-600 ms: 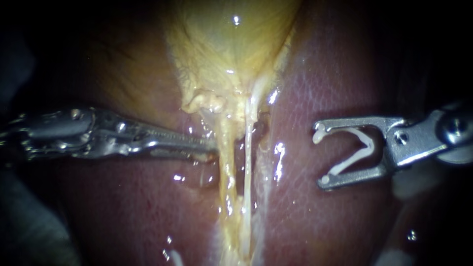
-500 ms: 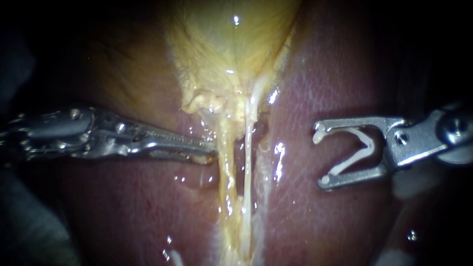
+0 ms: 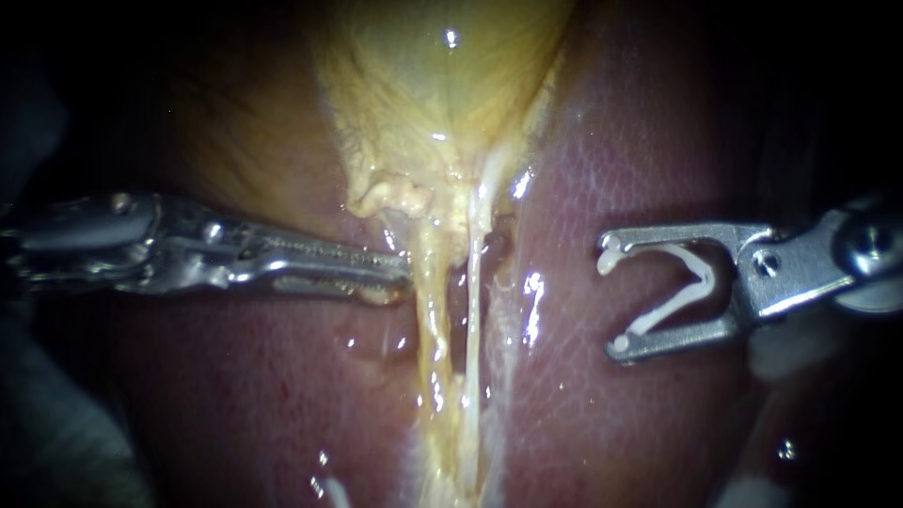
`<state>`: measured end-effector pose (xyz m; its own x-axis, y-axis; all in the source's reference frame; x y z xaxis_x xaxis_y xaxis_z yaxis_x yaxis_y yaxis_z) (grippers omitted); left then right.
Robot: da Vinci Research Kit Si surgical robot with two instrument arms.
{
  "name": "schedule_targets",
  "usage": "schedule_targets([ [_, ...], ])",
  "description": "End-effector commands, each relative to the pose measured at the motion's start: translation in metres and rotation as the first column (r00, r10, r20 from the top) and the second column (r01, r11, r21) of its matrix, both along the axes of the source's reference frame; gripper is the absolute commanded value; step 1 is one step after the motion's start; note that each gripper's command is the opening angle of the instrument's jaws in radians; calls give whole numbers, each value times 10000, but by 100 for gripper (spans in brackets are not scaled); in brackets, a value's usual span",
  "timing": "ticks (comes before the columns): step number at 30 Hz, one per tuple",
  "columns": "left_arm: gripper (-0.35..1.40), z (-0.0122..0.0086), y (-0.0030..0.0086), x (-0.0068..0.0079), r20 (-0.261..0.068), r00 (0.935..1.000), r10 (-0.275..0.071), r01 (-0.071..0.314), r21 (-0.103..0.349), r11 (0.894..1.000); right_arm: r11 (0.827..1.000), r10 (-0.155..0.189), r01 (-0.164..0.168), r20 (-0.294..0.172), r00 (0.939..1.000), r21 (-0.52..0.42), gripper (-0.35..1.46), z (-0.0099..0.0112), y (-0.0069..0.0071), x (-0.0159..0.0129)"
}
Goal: Grabbing gallbladder
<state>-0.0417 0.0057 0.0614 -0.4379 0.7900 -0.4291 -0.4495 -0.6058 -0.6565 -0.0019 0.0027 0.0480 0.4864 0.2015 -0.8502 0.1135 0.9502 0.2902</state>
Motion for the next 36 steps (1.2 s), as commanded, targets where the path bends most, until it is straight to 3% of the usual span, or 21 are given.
schedule_targets([
  [1,5,-7,3,3,-39,10000,22,-22,-23,10000,10000,-1,1,0,10000,0,48,0,0,0],
  [7,20,-42,17,15,65,9992,396,-391,-592,9975,10000,-1,1,0,10000,0,48,0,0,0],
  [10,44,-54,22,14,81,9982,588,-580,-812,9950,10000,-1,1,0,10000,0,48,0,0,0],
  [16,83,-56,25,7,279,9956,894,-847,-1411,9864,10000,0,0,1,10000,0,48,0,0,0],
  [19,93,-53,28,4,317,9948,964,-903,-1567,9835,10000,0,0,1,10000,0,48,0,0,0],
  [26,94,-38,41,0,335,9935,1084,-1006,-1817,9782,10000,1,-1,1,10000,0,48,0,0,0],
  [31,79,-14,54,-4,293,9941,1047,-975,-1860,9777,10000,2,-2,2,10000,0,48,0,0,0],
  [36,69,13,58,-8,236,9945,1024,-959,-1954,9760,10000,2,-2,2,10000,0,48,0,0,0],
])
